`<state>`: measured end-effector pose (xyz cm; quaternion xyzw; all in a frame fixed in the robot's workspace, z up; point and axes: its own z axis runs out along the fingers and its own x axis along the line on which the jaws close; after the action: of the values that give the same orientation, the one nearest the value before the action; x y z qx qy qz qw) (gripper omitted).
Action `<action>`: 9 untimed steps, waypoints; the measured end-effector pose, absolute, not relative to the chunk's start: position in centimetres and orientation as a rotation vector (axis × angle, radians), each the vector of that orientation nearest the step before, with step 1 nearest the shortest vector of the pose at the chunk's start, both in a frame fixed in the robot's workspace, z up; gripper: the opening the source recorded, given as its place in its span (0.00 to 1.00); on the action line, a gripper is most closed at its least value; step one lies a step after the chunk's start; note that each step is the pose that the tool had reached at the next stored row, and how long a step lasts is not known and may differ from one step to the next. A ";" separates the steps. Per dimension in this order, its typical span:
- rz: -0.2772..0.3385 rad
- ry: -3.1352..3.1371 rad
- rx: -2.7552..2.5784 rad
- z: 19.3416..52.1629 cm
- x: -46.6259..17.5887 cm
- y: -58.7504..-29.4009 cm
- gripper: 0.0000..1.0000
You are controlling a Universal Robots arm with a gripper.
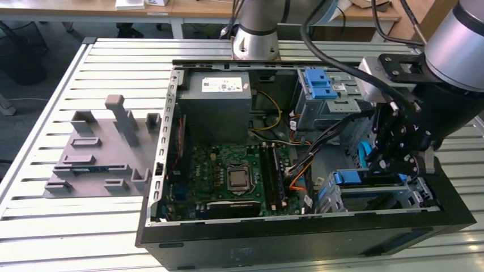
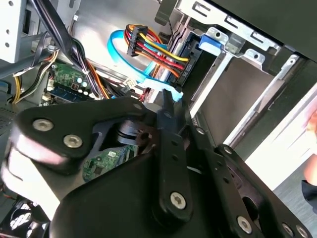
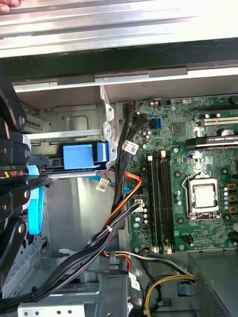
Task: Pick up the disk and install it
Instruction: 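Insert the second disk wire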
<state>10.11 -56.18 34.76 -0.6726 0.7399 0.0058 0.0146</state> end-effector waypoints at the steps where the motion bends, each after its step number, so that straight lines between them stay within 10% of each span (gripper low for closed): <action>1: 0.019 2.303 -2.094 34.9 10.1 -56.2 0.22; 9: 0.020 2.304 -2.094 34.9 10.1 -56.2 0.11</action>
<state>10.11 -56.18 34.90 -0.6726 0.7399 0.0063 0.0140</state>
